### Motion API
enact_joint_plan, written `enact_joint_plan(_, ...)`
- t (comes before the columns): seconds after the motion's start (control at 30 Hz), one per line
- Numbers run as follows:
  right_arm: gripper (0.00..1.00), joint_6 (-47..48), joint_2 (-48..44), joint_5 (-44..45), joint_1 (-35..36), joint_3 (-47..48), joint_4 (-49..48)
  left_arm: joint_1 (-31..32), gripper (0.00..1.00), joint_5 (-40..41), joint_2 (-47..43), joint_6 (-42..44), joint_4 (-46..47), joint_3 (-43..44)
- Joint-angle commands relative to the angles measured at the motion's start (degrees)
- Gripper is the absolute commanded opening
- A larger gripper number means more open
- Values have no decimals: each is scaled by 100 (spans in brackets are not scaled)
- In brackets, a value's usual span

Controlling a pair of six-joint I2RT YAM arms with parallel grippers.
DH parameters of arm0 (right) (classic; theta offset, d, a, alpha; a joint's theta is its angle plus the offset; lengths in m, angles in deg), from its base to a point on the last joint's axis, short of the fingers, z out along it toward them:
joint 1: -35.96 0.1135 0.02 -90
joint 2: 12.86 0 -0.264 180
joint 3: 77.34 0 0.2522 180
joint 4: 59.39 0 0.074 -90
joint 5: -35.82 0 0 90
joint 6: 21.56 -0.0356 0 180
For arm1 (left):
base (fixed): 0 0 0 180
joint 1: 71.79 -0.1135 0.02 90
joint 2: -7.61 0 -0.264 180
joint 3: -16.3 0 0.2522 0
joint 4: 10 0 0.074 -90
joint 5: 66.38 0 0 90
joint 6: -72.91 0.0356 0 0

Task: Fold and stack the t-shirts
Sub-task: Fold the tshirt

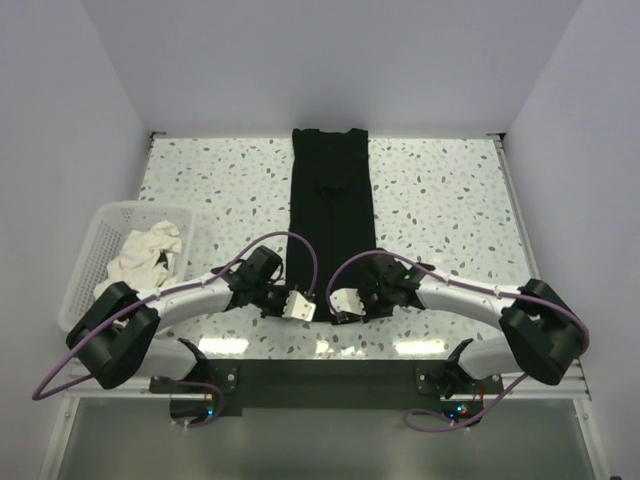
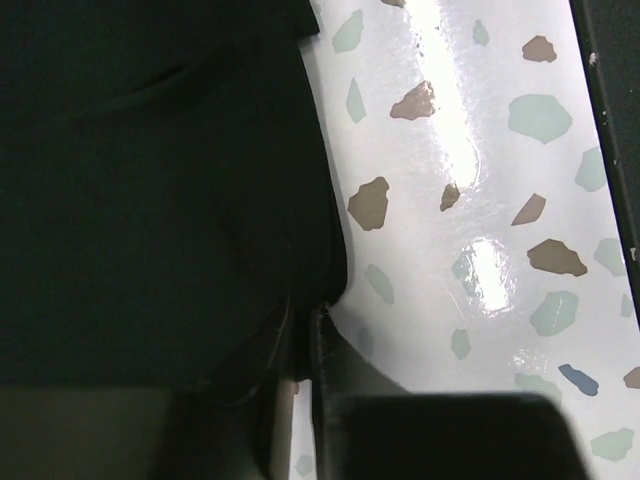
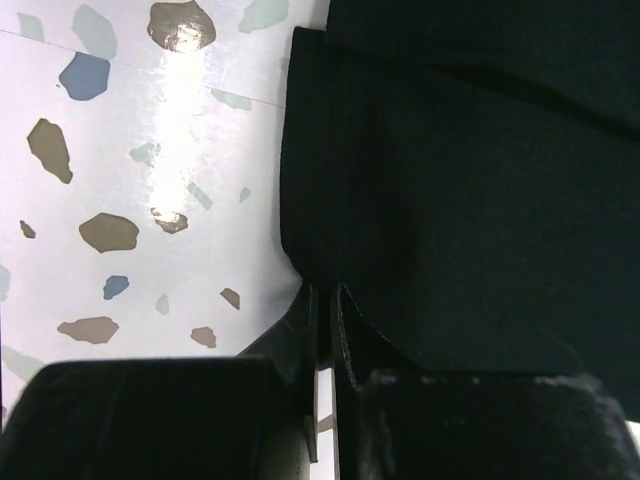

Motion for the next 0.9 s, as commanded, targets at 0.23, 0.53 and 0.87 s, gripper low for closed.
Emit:
enact_joint_plan(0.23, 0, -936, -1305, 0, 1103, -349, 906, 516, 0, -258, -1217, -146, -1097, 5)
enact_joint_plan(0.53, 0, -1027, -1430, 88, 657, 212, 1187, 113, 0, -231, -1379, 11, -1826, 680)
enact_joint_plan(0.87, 0, 194, 97, -431, -959, 1847, 1486, -1223, 0, -565, 414, 811, -1774, 2411)
